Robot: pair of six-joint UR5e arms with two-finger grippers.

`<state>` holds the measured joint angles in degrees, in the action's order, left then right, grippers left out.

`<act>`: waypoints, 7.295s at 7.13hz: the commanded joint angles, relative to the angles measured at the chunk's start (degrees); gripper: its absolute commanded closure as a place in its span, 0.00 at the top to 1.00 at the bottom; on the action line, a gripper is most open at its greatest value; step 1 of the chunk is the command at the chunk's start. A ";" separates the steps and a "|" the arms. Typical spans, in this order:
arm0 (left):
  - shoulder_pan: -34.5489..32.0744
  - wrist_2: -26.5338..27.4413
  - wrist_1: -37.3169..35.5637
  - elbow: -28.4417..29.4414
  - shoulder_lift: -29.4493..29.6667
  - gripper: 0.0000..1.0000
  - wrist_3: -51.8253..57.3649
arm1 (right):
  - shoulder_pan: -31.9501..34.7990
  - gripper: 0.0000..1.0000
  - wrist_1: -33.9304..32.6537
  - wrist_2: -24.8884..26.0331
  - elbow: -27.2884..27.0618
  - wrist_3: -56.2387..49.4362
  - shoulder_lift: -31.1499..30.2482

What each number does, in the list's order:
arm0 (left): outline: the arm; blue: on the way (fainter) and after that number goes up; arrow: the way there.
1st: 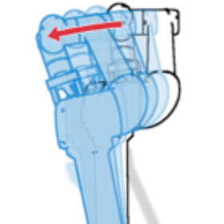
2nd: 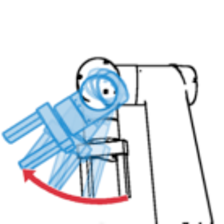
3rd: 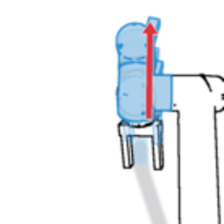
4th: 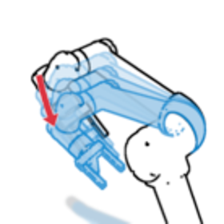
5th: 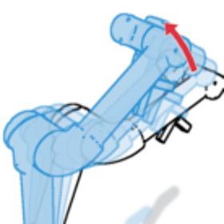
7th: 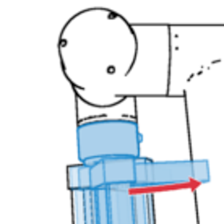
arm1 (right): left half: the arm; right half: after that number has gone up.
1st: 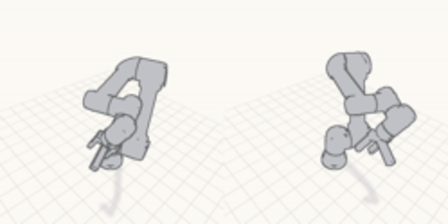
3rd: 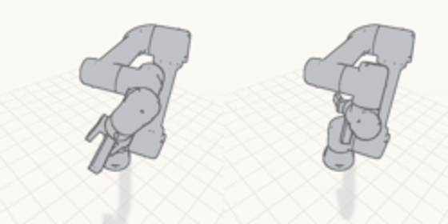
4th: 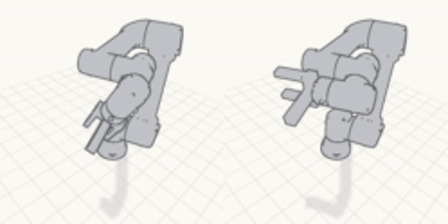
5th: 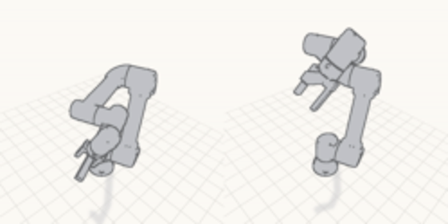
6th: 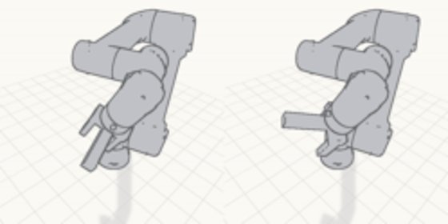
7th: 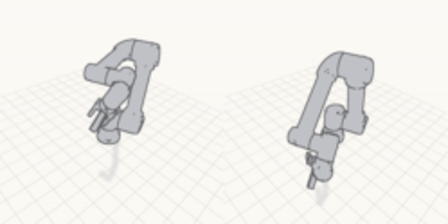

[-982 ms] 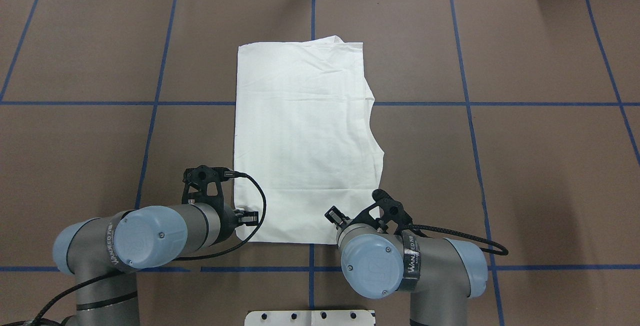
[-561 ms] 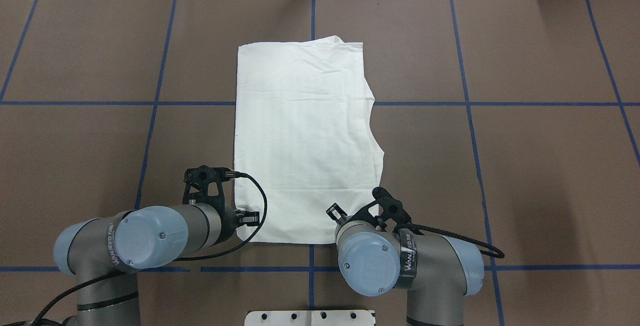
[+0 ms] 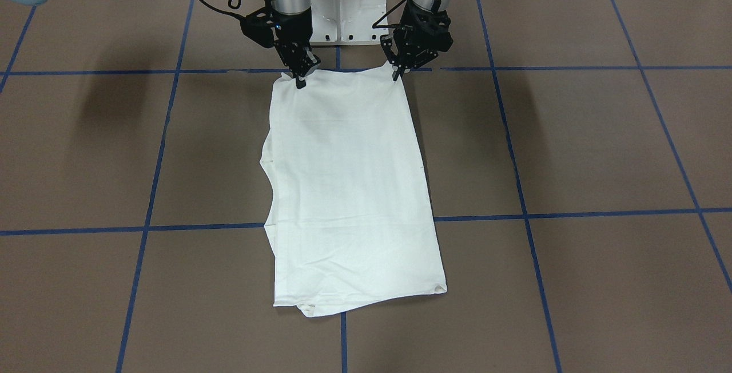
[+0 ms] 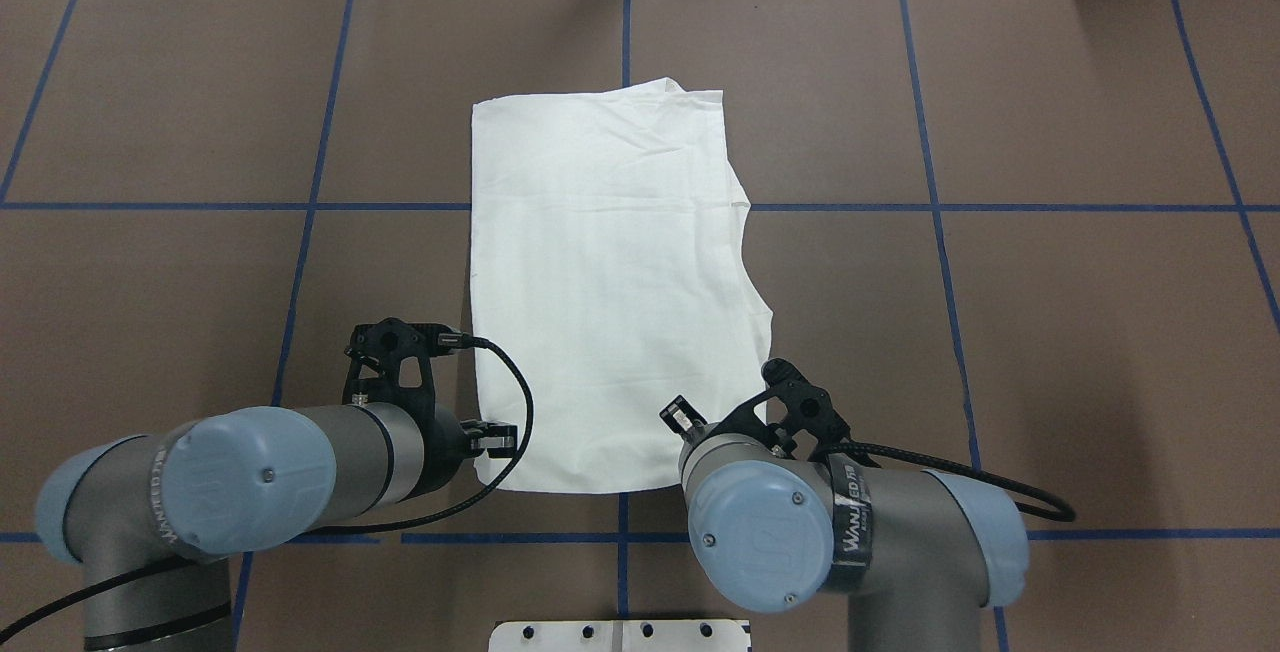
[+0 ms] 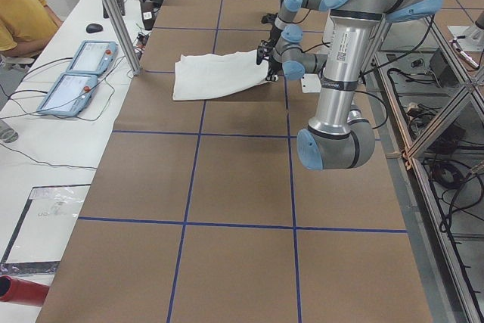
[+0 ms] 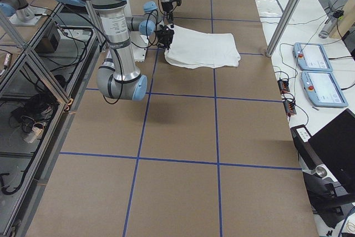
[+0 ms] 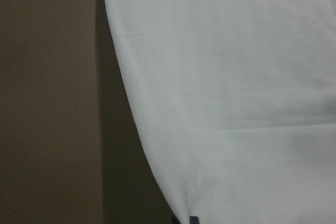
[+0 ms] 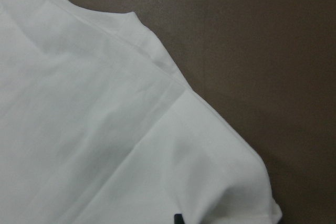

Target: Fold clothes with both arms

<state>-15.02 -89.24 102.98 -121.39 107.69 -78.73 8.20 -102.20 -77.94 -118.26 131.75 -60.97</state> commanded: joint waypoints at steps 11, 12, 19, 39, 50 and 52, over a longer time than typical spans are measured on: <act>-17.83 -5.60 -13.11 17.27 19.04 0.00 13.21 | 13.58 0.00 -1.99 1.92 14.23 -15.71 12.53; -19.41 -5.51 -7.41 23.24 19.48 0.00 13.86 | 14.90 0.00 1.97 1.83 20.47 -16.77 14.46; -24.97 -7.71 4.51 29.65 15.73 1.00 27.84 | 19.22 1.00 6.05 -4.15 24.05 -32.96 15.53; -38.50 -16.93 19.89 52.57 23.45 1.00 46.56 | 18.76 0.71 12.99 1.39 46.61 -35.13 21.77; -38.33 -16.85 24.20 52.48 21.16 1.00 46.21 | 21.60 0.61 17.92 -5.64 42.24 -32.44 20.81; -38.24 -16.85 24.20 52.57 21.16 1.00 46.12 | 21.51 0.59 17.31 -5.47 41.72 -32.60 20.02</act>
<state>-53.33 -106.09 127.17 -68.86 128.85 -32.55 29.83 -84.42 -83.51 -76.21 98.92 -40.51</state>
